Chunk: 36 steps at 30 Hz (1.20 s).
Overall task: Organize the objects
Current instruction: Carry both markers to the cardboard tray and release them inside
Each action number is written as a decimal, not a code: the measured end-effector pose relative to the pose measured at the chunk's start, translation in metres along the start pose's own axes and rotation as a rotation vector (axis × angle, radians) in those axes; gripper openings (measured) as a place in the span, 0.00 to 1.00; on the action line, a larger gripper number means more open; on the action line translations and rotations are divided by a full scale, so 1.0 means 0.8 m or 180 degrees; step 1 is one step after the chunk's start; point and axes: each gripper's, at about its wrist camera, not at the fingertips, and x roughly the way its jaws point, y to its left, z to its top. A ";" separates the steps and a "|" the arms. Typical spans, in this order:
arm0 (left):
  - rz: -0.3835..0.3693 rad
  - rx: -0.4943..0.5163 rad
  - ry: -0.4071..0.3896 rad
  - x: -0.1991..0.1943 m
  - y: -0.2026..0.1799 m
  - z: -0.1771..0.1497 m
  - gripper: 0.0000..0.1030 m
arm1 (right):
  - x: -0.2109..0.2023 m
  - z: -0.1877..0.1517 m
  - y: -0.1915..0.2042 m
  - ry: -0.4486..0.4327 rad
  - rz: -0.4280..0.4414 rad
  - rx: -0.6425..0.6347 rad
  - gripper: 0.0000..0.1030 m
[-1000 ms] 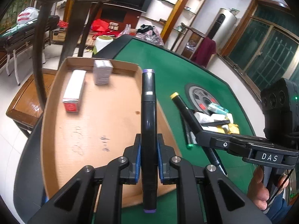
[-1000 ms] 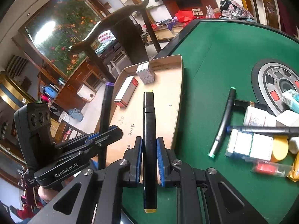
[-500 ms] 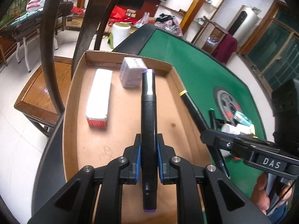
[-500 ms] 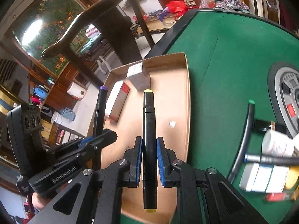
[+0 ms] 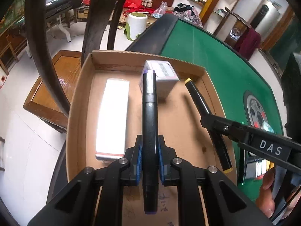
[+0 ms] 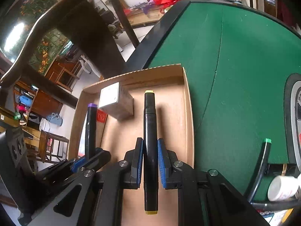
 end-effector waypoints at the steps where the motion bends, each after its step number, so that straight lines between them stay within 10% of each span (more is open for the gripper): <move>1: 0.0013 -0.0008 -0.0011 0.000 0.001 0.001 0.14 | 0.002 0.002 0.001 -0.0007 -0.0021 -0.0001 0.17; 22: -0.0164 -0.0162 -0.0131 0.020 0.020 0.018 0.16 | 0.034 0.025 0.024 0.0025 -0.0170 -0.0023 0.17; 36: -0.0352 -0.0097 -0.0301 -0.028 0.008 -0.006 0.38 | -0.003 0.015 0.014 -0.0085 -0.0044 -0.0021 0.18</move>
